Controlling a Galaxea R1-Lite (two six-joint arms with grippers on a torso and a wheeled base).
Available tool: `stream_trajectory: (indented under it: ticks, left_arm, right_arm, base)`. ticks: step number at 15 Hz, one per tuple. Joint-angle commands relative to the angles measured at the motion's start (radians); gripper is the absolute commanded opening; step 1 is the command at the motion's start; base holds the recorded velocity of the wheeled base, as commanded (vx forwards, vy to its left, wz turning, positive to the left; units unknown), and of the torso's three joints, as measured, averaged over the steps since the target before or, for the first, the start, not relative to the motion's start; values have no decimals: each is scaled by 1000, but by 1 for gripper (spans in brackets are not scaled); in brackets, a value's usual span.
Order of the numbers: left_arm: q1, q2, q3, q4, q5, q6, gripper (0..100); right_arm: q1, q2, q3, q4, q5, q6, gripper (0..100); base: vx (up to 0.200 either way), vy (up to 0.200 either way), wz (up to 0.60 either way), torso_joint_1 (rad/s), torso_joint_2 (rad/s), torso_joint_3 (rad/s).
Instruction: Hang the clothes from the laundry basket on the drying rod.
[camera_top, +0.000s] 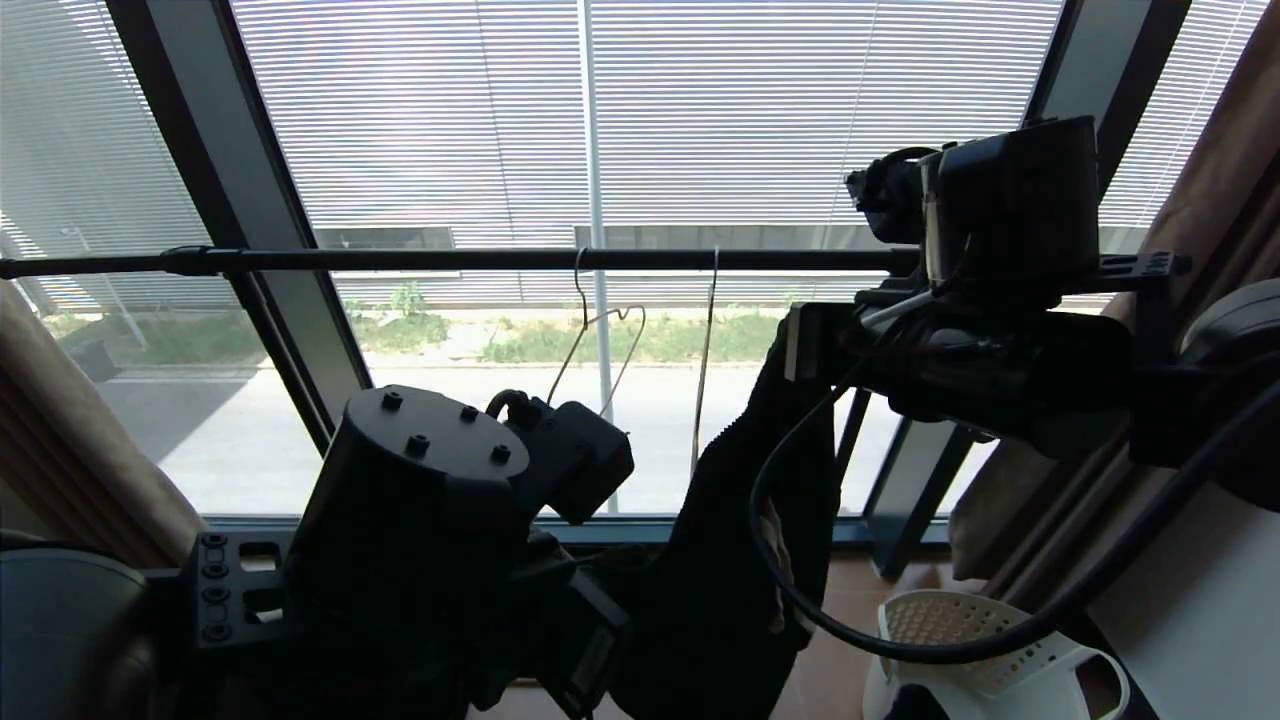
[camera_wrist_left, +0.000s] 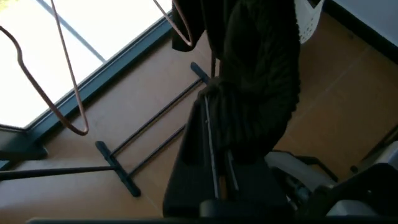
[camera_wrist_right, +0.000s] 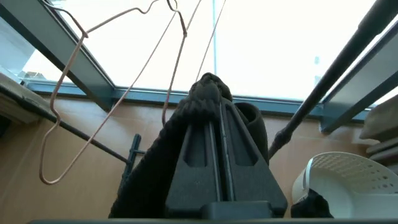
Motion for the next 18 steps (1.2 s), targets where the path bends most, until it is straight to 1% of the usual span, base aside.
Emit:
stream_trajectory:
  ticks: [1, 3, 4, 7, 10, 11, 12, 13, 14, 16, 18]
  left_arm:
    - [-38, -4, 16, -5, -24, -9, 0]
    - [-56, 1, 13, -79, -58, -33, 0]
    - [-61, 3, 14, -92, -62, -38, 0]
    - [-69, 3, 17, -94, -67, -62, 0]
    - [-42, -16, 46, -94, -61, -61, 0]
    - [2, -39, 65, -94, -61, -58, 0]
    - [28, -45, 68, -94, -59, -56, 0]
    - [91, -48, 71, -95, -59, -55, 0]
    - [129, -47, 63, -95, -61, -55, 0]
    - [194, -30, 26, -95, -61, -55, 0]
    - [235, 3, -21, -95, -61, -47, 0]
  right_arm:
    - [0, 93, -80, 9, 1, 0, 0]
    - [5, 111, -100, 8, 3, 0, 0]
    - [5, 114, -100, 6, 3, 0, 0]
    - [5, 100, -90, 8, 4, 10, 0]
    - [-1, 45, -44, 11, 3, 24, 0]
    - [-17, 1, 17, 11, 0, 24, 0]
    - [-21, -25, 49, 9, 0, 24, 0]
    - [-35, -78, 121, 6, 0, 24, 0]
    - [-40, -111, 160, 5, 0, 24, 0]
    - [-47, -185, 239, 5, 0, 24, 0]
    - [-47, -253, 324, 8, 0, 24, 0]
  base:
    - [0, 0, 0, 0, 0, 0]
    - [0, 0, 0, 0, 0, 0]
    - [0, 0, 0, 0, 0, 0]
    - [0, 0, 0, 0, 0, 0]
    - [0, 0, 0, 0, 0, 0]
    - [0, 0, 0, 0, 0, 0]
    - [0, 0, 0, 0, 0, 0]
    - [0, 0, 0, 0, 0, 0]
    - [0, 0, 0, 0, 0, 0]
    - [0, 0, 0, 0, 0, 0]
    - [0, 0, 0, 0, 0, 0]
